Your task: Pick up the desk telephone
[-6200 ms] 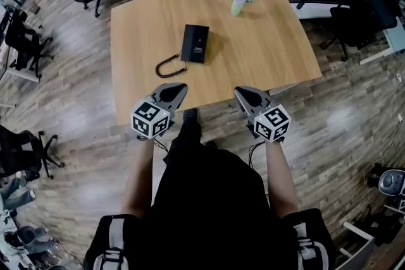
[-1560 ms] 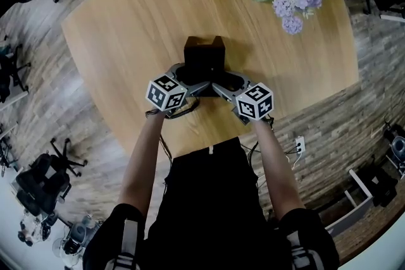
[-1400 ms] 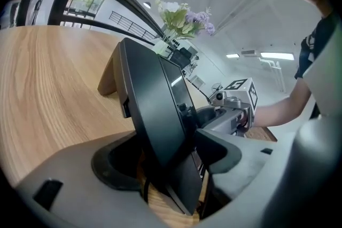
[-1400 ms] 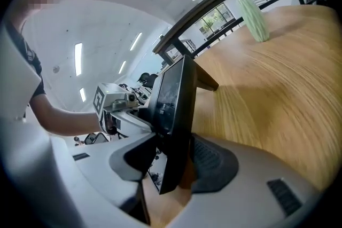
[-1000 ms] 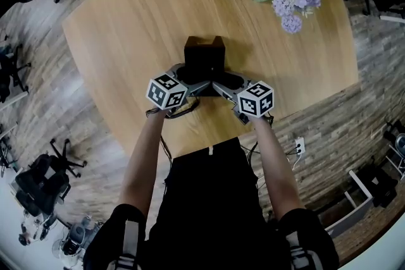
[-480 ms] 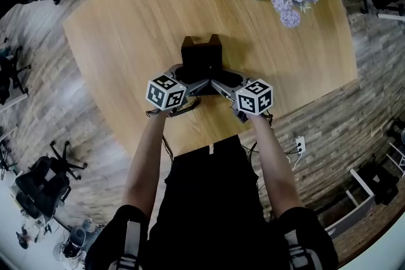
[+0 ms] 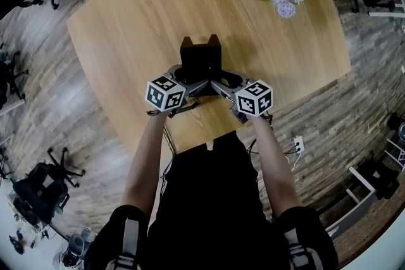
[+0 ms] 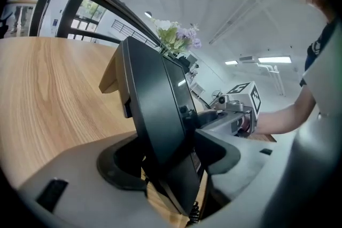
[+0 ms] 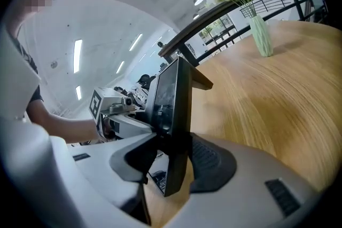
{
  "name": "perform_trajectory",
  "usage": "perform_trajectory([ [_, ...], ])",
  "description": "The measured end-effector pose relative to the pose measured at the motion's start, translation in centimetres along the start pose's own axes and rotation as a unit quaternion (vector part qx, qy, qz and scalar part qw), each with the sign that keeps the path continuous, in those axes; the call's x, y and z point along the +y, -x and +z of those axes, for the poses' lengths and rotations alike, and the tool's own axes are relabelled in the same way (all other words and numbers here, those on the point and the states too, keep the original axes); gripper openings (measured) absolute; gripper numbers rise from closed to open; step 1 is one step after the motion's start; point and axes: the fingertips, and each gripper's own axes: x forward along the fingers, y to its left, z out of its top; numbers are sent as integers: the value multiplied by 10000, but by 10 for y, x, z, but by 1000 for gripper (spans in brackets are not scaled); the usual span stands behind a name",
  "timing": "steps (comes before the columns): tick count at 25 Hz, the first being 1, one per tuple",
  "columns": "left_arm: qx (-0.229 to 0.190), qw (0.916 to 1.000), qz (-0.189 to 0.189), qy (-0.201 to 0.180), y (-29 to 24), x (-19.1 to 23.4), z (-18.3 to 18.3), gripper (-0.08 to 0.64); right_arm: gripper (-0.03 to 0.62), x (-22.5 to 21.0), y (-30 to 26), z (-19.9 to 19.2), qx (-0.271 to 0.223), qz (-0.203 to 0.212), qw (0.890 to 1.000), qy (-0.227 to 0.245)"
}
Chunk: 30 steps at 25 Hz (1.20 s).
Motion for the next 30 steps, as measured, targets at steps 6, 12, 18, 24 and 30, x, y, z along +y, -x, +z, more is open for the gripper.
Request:
perform_trajectory([
  [6,-89,9999,-7,-126,19,-19,-1,301,196,24,10,-2,-13,-53,9999,86],
  [12,-124,9996,54,-262,34,-31,1,299,196,41,16,0,-60,23,9999,135],
  [18,-168,9986,300,-412,48,-44,-1,298,196,58,22,-3,-44,187,9992,358],
  [24,-365,9978,439,-345,52,-83,-3,296,196,75,56,-10,-48,316,9978,587],
  [30,-433,9974,445,-365,39,-131,-7,296,196,81,103,-25,-106,355,9972,656],
])
